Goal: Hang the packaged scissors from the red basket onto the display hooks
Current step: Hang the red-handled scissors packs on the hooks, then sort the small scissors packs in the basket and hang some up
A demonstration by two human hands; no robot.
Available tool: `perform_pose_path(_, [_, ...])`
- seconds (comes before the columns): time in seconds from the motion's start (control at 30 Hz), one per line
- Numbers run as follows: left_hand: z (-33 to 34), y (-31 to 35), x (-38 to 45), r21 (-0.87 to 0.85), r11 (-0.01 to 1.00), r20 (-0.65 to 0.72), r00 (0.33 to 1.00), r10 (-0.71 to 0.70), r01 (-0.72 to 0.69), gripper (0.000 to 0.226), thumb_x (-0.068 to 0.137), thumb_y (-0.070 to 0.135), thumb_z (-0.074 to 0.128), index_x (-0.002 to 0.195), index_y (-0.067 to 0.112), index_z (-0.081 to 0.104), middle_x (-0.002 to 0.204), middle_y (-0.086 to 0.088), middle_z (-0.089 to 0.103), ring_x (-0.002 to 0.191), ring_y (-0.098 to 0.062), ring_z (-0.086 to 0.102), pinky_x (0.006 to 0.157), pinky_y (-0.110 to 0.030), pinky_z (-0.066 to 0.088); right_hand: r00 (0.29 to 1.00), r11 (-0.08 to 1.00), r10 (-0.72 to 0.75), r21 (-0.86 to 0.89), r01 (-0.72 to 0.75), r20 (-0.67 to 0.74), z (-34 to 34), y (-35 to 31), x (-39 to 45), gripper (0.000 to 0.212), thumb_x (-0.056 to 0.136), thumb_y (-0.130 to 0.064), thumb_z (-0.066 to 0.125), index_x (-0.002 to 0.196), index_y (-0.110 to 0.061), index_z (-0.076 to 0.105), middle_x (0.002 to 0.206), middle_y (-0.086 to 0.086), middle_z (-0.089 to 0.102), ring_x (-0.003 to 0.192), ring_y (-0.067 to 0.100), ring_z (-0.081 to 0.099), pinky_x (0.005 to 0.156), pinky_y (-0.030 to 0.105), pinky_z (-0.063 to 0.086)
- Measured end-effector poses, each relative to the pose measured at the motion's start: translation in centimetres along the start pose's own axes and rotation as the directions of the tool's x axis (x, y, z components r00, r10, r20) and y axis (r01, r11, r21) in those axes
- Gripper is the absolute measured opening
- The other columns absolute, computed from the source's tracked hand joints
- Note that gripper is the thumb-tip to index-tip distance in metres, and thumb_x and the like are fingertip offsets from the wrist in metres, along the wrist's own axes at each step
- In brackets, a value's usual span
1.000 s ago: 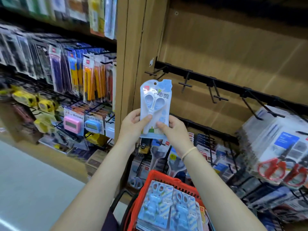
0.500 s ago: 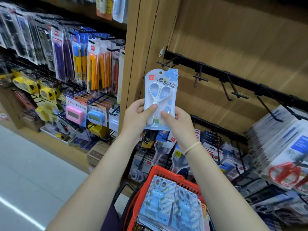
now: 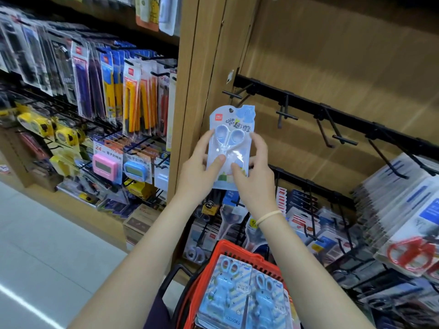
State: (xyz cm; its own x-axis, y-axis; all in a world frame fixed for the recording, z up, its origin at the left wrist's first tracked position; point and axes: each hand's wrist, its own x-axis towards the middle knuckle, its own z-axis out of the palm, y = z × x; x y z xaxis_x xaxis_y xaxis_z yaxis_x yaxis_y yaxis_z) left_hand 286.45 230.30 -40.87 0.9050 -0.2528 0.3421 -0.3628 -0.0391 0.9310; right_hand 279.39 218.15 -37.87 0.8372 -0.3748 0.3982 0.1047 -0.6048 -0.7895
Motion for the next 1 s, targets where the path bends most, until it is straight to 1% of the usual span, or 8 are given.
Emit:
perform_pose_path(0.1, [0.3,-1.0,1.3,0.199,0.98,0.062,0.998,0.001,-0.013,0.061,0.107,0.032,0.051,0.158,0.047,0.021,0.092,-0.014,0.06,0.058,-0.009,0.05,0.053,-0.017,0.035,0.999,0.99,0.0,-0.144,0.006,0.04,0.4,1.6,1.6,0.072,0.099,-0.015,0.058,0.155,-0.043,0.022,0.083,-0.013,0.052,0.067,0.005,0.05,0.059,0.016,0.037])
perform_pose_path(0.2, [0.8,-1.6,2.7,0.242,0.97,0.111,0.993,-0.032,0.004,0.064,0.107,0.036,0.046,0.159,0.05,0.012,0.102,0.007,0.06,0.072,-0.024,0.061,0.069,-0.042,0.051,0.998,0.972,0.017,-0.235,-0.003,0.059,0.4,2.3,2.9,0.074,0.101,-0.018,0.056,0.156,-0.044,0.015,0.071,0.006,0.052,0.064,0.019,0.052,0.057,0.036,0.043])
perform_pose_path(0.27, [0.9,-2.0,3.3,0.206,0.979,0.135,0.99,-0.034,0.005,0.063,0.107,0.038,0.045,0.16,0.049,0.011,0.094,0.021,0.05,0.077,-0.018,0.058,0.079,-0.041,0.049,0.996,0.97,0.039,-0.243,-0.018,0.082,0.2,2.6,3.4,0.072,0.102,-0.022,0.055,0.157,-0.043,0.014,0.075,0.02,0.056,0.064,0.026,0.054,0.059,0.043,0.047])
perform_pose_path(0.43, [0.7,-3.9,1.3,0.263,0.963,0.167,0.986,0.015,-0.06,0.061,0.107,0.046,0.045,0.162,0.041,0.017,0.155,0.006,0.044,0.135,-0.005,0.041,0.106,-0.034,0.041,0.995,0.974,0.055,-0.225,-0.035,0.081,-0.7,3.1,1.8,0.06,0.102,-0.04,0.052,0.155,-0.043,0.023,0.115,-0.001,0.048,0.086,0.009,0.055,0.076,0.027,0.045])
perform_pose_path(0.63, [2.5,-9.1,-9.9,0.434,0.901,0.191,0.977,-0.089,-0.003,0.051,0.106,0.042,0.047,0.153,0.022,0.04,0.149,-0.001,0.046,0.138,-0.016,0.042,0.1,-0.025,0.034,0.972,0.97,0.2,-0.164,-0.179,0.121,-0.9,9.3,-6.9,0.028,0.101,-0.032,0.056,0.129,-0.025,0.056,0.109,-0.001,0.056,0.09,0.005,0.058,0.08,0.024,0.045])
perform_pose_path(0.73, [4.0,-13.9,-16.7,0.546,0.835,0.315,0.906,-0.281,0.069,0.06,0.104,0.048,0.048,0.153,0.014,0.039,0.151,-0.007,0.044,0.141,-0.024,0.041,0.108,-0.033,0.038,0.912,0.911,0.37,-0.26,-0.319,0.178,-1.4,14.7,-13.0,0.014,0.102,-0.027,0.057,0.113,-0.019,0.06,0.104,0.003,0.061,0.092,0.015,0.06,0.082,0.029,0.046])
perform_pose_path(0.83, [5.2,-16.7,-21.8,0.618,0.779,0.385,0.825,-0.413,0.102,0.08,0.1,0.055,0.052,0.159,0.008,0.027,0.165,-0.013,0.027,0.153,-0.031,0.027,0.12,-0.041,0.031,0.791,0.774,0.594,-0.376,-0.51,0.148,-2.5,19.4,-18.4,0.03,0.101,-0.028,0.059,0.125,-0.009,0.059,0.119,0.011,0.061,0.114,0.029,0.058,0.088,0.031,0.042])
perform_pose_path(1.0, [6.0,-17.9,-24.8,0.727,0.685,0.338,0.848,-0.409,0.04,0.099,0.09,0.073,0.043,0.16,0.006,0.025,0.168,-0.02,0.016,0.152,-0.036,0.026,0.116,-0.045,0.036,0.595,0.528,0.802,-0.521,-0.671,0.047,-4.0,22.8,-23.6,0.067,0.098,-0.05,0.055,0.147,-0.009,0.039,0.156,0.016,0.03,0.145,0.032,0.028,0.113,0.042,0.03])
